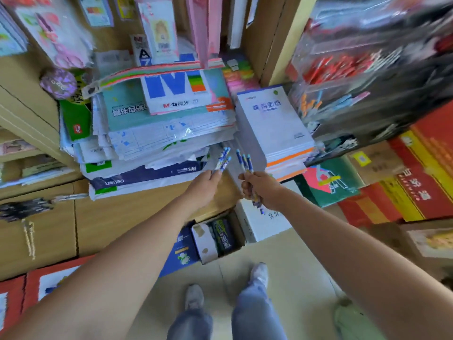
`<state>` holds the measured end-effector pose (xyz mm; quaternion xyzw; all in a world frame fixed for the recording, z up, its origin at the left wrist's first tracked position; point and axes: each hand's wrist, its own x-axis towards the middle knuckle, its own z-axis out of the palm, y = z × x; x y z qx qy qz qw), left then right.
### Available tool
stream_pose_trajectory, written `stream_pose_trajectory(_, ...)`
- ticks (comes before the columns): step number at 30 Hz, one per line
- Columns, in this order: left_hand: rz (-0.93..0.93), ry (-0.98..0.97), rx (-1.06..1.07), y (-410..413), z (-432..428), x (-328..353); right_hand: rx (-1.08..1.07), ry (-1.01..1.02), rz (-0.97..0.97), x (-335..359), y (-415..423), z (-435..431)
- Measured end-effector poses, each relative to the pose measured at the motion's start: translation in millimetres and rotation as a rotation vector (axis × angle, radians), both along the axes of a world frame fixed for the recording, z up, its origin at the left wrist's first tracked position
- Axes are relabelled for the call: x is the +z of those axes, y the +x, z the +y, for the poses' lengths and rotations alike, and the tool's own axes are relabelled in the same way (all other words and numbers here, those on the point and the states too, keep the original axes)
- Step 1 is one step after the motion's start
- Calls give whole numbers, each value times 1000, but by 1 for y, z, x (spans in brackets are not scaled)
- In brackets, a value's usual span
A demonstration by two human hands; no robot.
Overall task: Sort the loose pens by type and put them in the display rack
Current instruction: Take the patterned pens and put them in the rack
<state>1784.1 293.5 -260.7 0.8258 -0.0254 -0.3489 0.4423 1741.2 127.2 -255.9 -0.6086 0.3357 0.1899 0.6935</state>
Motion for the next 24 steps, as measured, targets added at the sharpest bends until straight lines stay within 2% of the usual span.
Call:
stream_pose_trajectory(4,-53,43,-115,0,-76,16,3,-71,-15,24,-11,-72)
stream_pose_trajectory(10,-61,-51,-89,0,-204,33,246,-484,-11,48,-24,-200)
stream_pose_trajectory(17,-33,-108,-80,5,-320,38,123,-472,-26,47,-16,-320)
stream_pose_trajectory(24,-63,-91,-123,39,-387,41,-38,-370,-62,29,20,-396)
